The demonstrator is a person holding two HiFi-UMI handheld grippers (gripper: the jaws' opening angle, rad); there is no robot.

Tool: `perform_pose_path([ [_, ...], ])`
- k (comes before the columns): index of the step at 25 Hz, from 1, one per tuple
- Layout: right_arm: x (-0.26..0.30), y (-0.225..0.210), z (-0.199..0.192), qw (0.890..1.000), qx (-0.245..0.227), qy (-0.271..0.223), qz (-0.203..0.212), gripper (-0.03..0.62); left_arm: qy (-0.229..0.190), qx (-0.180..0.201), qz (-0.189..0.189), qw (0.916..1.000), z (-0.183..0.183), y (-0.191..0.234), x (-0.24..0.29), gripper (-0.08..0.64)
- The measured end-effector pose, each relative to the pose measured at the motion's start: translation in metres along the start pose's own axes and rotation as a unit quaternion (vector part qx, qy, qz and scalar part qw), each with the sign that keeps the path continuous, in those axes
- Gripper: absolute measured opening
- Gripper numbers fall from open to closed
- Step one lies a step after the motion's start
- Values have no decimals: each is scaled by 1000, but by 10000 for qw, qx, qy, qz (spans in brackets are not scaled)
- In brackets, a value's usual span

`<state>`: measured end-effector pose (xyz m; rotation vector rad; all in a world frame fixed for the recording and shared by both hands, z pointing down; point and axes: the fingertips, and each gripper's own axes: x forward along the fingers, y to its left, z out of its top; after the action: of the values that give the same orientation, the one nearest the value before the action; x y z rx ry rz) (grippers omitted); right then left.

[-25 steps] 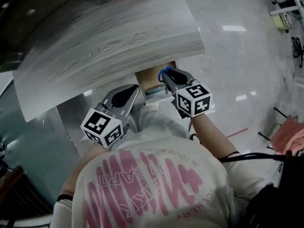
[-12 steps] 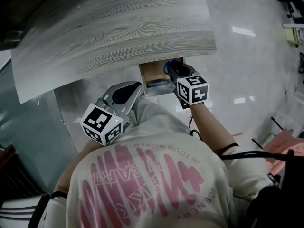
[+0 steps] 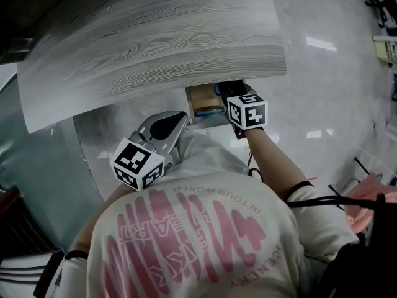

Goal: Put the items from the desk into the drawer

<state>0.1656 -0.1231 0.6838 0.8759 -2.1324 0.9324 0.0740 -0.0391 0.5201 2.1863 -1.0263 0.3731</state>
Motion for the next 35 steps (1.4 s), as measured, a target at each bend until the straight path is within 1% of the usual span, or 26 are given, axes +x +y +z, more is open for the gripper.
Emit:
perform_pose_path([
  [6,6,2,-1,10000,-17,81,-19,80,-98,-83,151,9998,4,7,-7,20],
  [10,11,7,-3,9999,-92,111,71,81,-123,-107,245,9996,2,10,-12,20],
  [16,13,5,-4,9996,-163,164,-151,84,-145,-114,272,9995,-2,10,-19,20],
  [21,10,6,-9,9995,-151,229,-154,103,-158,-120,293,9994,-4,7,-24,20],
  [25,4,7,-18,9995,-46,245,-198,103,-213,-82,302,9993,-6,5,-31,20],
  [29,-8,11,-24,9992,-88,247,-296,72,-356,14,208,9992,-3,2,-32,20],
  [32,-27,24,-19,9991,-148,84,-377,6,-473,127,52,9988,5,-2,-33,20],
  [35,-53,46,-5,9981,-326,-229,-461,6,-606,238,-119,9978,16,-8,-39,20],
])
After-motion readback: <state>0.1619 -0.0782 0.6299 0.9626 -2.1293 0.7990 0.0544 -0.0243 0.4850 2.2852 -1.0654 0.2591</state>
